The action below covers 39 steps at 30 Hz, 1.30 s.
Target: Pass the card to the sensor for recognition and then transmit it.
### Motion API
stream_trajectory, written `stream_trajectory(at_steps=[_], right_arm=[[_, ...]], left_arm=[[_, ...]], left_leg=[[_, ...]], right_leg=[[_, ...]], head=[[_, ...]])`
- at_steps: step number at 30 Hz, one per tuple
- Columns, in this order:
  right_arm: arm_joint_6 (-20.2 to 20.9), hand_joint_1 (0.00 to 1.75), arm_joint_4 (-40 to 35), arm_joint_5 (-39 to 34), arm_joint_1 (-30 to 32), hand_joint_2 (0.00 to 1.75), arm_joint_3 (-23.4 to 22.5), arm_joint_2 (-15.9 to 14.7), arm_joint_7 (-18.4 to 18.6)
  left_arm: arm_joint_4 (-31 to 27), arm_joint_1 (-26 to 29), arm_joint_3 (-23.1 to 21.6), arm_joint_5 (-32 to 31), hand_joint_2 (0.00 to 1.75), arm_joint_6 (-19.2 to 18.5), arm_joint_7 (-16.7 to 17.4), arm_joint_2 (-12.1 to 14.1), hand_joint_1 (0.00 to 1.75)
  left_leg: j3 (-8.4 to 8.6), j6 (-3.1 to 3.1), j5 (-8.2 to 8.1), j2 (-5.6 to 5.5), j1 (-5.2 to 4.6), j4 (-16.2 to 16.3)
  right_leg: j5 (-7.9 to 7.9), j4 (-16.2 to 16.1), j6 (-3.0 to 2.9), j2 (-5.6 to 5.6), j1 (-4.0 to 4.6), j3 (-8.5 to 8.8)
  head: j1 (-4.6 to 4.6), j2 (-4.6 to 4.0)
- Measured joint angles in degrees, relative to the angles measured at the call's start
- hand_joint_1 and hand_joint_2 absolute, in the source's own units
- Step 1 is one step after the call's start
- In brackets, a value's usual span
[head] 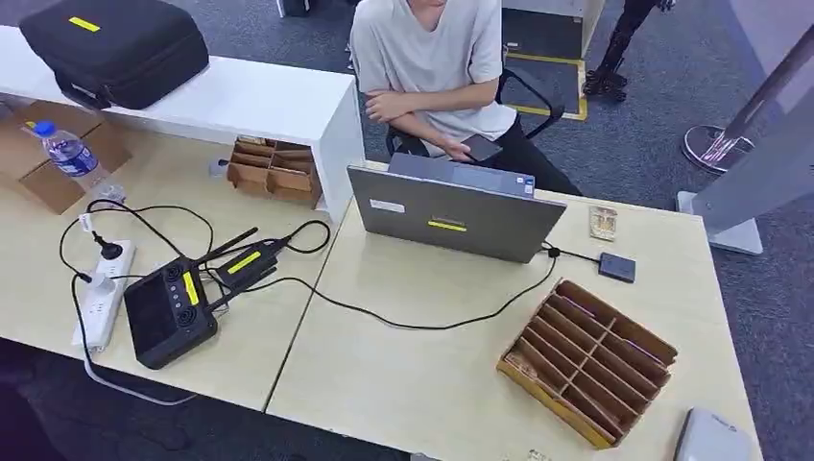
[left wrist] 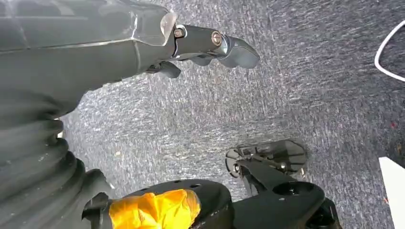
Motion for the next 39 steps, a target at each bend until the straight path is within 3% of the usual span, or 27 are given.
stream_trajectory(at_steps=[6,15,19,23,24,26,28,39], right_arm=[[0.7,0.0,-1.9,0.7,1.0,1.75,-6.8,2.4,-0.1],[1.4,0.0,-2.7,2.6,1.2,1.75,-10.3,3.4,-1.0],[1.9,0.0,-3.0,5.4,1.0,1.75,-12.2,4.2,-2.5],[1.7,0.0,-2.6,11.9,-1.1,1.75,-14.6,7.4,-4.2],[0.7,0.0,-1.3,14.2,-2.2,1.75,-15.1,8.8,-3.9],[-6.1,0.0,4.4,16.9,-3.5,1.75,-16.0,11.4,-3.5],[-8.9,0.0,8.2,17.4,-4.5,1.75,-16.2,13.2,-3.4],[-9.9,0.0,17.3,17.5,-6.7,1.75,-17.1,15.2,-3.6]], left_arm=[[0.0,0.0,0.0,-0.1,1.75,0.1,0.0,0.0,0.0],[0.0,-0.1,0.0,-0.3,1.75,0.0,0.0,0.0,0.0],[0.0,-0.1,0.0,-0.3,1.75,-0.2,0.0,0.0,0.0],[0.0,-0.2,0.0,-0.4,1.75,-0.3,0.3,-0.1,0.0],[0.0,-0.2,0.0,-0.7,1.75,-0.2,0.4,-0.2,0.0],[0.0,-0.4,0.0,-1.1,1.75,0.3,0.7,-0.3,0.0],[0.0,-0.5,0.0,-1.2,1.75,0.3,0.8,-0.4,0.0],[0.0,-0.5,0.0,-1.4,1.75,0.4,0.8,-0.4,0.0]], left_leg=[[0.17,-0.01,0.0,0.23,0.0,0.0],[0.21,-0.01,0.0,0.34,0.0,0.0],[0.2,-0.01,0.0,0.35,0.01,0.0],[0.26,-0.02,0.0,0.46,0.06,0.0],[0.31,-0.02,-0.01,0.55,0.07,0.0],[0.32,-0.02,-0.01,0.55,0.13,0.0],[0.32,-0.02,-0.01,0.55,0.05,0.0],[0.33,-0.03,-0.01,0.59,0.03,0.0]], right_leg=[[0.04,0.0,-0.03,0.26,0.0,0.05],[0.05,0.1,-0.02,0.35,0.0,0.05],[0.04,0.1,-0.03,0.35,0.01,0.06],[0.04,0.1,-0.03,0.46,0.05,0.04],[0.05,0.1,-0.04,0.55,0.06,0.05],[0.07,0.0,-0.06,0.54,0.15,0.16],[0.07,0.1,-0.06,0.54,0.04,0.12],[0.07,0.1,-0.08,0.58,0.02,0.1]], head=[[0.02,0.0],[0.0,0.0],[0.02,0.0],[-0.02,0.0],[0.05,0.0],[0.11,0.0],[-0.02,0.0],[0.02,0.0]])
